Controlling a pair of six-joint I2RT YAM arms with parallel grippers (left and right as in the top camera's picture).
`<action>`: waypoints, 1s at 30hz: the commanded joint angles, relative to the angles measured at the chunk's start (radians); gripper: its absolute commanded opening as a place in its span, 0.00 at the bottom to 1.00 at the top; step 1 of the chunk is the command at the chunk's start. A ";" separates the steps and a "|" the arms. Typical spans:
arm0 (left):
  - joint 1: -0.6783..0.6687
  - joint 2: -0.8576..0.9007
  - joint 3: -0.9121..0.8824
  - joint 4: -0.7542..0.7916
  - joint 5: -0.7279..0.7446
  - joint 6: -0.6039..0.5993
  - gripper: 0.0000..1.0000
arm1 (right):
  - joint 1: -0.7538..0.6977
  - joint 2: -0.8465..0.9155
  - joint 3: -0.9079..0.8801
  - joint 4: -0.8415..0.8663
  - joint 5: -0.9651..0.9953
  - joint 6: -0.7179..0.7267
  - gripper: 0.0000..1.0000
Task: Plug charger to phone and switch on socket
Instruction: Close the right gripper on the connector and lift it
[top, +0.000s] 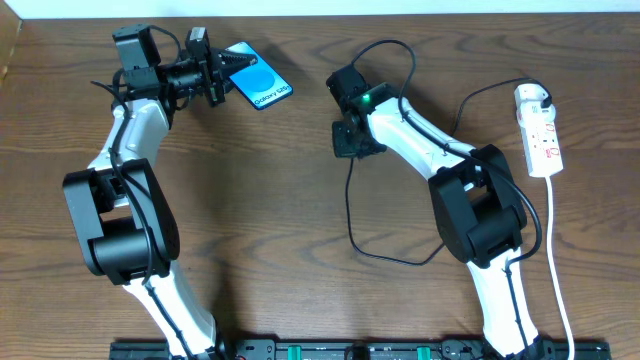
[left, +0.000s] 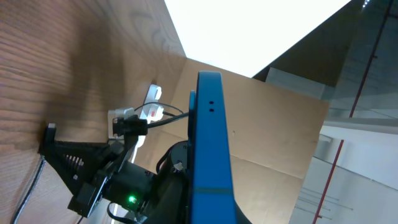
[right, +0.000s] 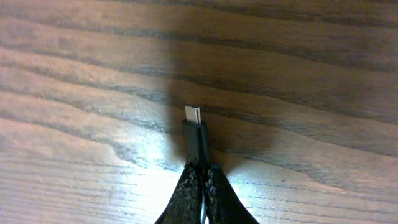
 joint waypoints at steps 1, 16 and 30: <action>0.001 -0.022 0.016 0.003 0.039 0.010 0.07 | -0.012 -0.005 -0.010 -0.029 0.016 -0.199 0.01; 0.001 -0.022 0.016 0.003 0.040 0.010 0.07 | -0.010 -0.043 -0.017 -0.057 -0.148 -0.371 0.01; 0.001 -0.022 0.016 0.003 0.043 0.010 0.07 | -0.001 -0.026 -0.037 -0.046 -0.125 -0.209 0.20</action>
